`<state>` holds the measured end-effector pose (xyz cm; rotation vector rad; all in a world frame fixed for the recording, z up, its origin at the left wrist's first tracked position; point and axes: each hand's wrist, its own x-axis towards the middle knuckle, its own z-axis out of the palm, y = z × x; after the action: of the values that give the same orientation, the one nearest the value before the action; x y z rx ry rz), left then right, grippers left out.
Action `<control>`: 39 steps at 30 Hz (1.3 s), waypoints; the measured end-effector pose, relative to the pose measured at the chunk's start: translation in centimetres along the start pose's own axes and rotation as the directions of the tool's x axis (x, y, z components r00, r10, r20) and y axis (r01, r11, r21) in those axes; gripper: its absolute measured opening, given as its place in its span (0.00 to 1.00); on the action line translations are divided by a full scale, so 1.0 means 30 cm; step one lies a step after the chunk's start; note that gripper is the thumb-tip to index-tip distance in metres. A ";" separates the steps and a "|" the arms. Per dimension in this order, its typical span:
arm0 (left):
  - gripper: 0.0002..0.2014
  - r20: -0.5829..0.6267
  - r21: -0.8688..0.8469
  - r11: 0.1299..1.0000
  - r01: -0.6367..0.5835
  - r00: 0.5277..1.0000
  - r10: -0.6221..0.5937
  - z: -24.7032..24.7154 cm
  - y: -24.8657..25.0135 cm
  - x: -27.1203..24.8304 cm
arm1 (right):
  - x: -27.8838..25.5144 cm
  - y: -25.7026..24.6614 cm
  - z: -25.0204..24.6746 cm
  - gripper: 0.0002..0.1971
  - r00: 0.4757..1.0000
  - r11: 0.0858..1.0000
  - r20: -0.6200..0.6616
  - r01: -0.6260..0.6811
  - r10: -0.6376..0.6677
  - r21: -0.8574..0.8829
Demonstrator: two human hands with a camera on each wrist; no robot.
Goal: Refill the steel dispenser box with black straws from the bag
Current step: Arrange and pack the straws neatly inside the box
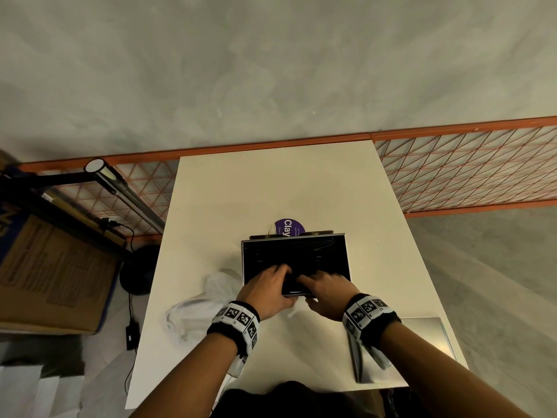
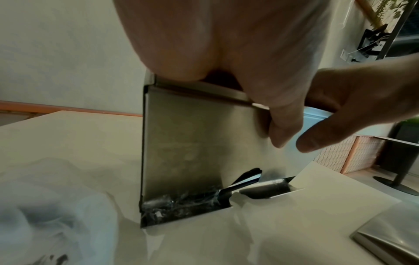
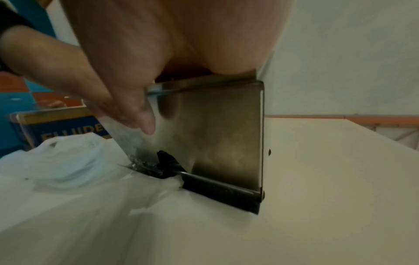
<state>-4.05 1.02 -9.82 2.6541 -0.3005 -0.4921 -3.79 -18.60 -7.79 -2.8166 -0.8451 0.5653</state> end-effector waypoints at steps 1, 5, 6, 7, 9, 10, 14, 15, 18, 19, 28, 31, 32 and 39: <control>0.28 0.003 -0.001 1.000 0.002 1.000 -0.002 -0.001 0.000 0.000 | 0.003 -0.004 0.000 0.24 1.000 1.000 0.011 -0.011 0.011 -0.017; 0.28 0.027 -0.007 1.000 0.020 0.999 -0.020 -0.009 0.001 0.003 | 0.008 -0.009 0.006 0.24 0.999 0.998 0.003 -0.038 0.038 -0.059; 0.28 0.030 -0.006 1.000 0.024 0.999 -0.024 -0.009 0.002 0.003 | 0.005 -0.009 0.008 0.24 0.999 0.997 -0.010 -0.044 0.044 -0.057; 0.28 0.029 -0.003 1.000 0.026 0.999 -0.026 -0.011 0.003 0.004 | 0.000 -0.010 0.010 0.25 0.999 0.998 -0.028 -0.043 0.042 -0.054; 0.28 0.018 0.003 1.000 0.023 1.000 -0.023 -0.013 0.005 0.006 | -0.010 -0.011 0.019 0.28 0.998 0.997 -0.063 -0.024 0.020 -0.067; 0.28 0.010 0.005 1.000 0.019 1.000 -0.019 -0.012 0.005 0.007 | -0.015 -0.011 0.022 0.30 0.997 0.997 -0.074 -0.016 0.010 -0.078; 0.29 -0.029 0.026 1.000 0.001 1.000 0.000 -0.009 0.005 0.009 | -0.025 -0.010 0.018 0.33 0.995 0.996 -0.100 -0.019 0.011 -0.085; 0.29 -0.035 0.033 0.999 -0.003 0.999 0.004 -0.008 0.005 0.009 | -0.028 -0.016 0.011 0.33 0.994 0.998 -0.105 -0.021 0.014 -0.066; 0.29 -0.028 0.061 0.998 0.000 1.000 0.002 -0.011 0.009 0.009 | -0.026 -0.029 -0.017 0.31 0.998 1.000 -0.057 -0.021 0.021 0.007; 0.30 -0.024 0.066 0.998 0.001 1.000 0.001 -0.012 0.011 0.009 | -0.021 -0.034 -0.025 0.29 0.999 0.999 -0.030 -0.020 0.021 0.026; 0.30 0.063 0.016 0.999 0.033 0.997 -0.034 -0.034 0.012 0.023 | 0.073 -0.061 -0.042 0.28 0.967 0.998 0.246 -0.061 0.060 -0.005; 0.22 0.111 0.037 0.998 0.056 0.992 -0.060 -0.035 0.012 0.025 | 0.088 -0.063 -0.037 0.29 0.954 0.996 0.291 -0.087 0.074 0.030; 0.20 0.119 0.047 0.997 0.061 0.991 -0.066 -0.033 0.012 0.025 | 0.088 -0.062 -0.035 0.29 0.949 0.995 0.305 -0.096 0.079 0.040; 0.18 0.137 0.094 0.992 0.085 0.986 -0.097 -0.005 0.018 0.006 | 0.066 -0.057 0.011 0.32 0.951 0.993 0.303 -0.095 0.070 0.070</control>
<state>-3.91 0.56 -9.49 2.7328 -0.2490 -0.7136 -3.25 -16.07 -8.29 -2.7390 -0.7308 1.0371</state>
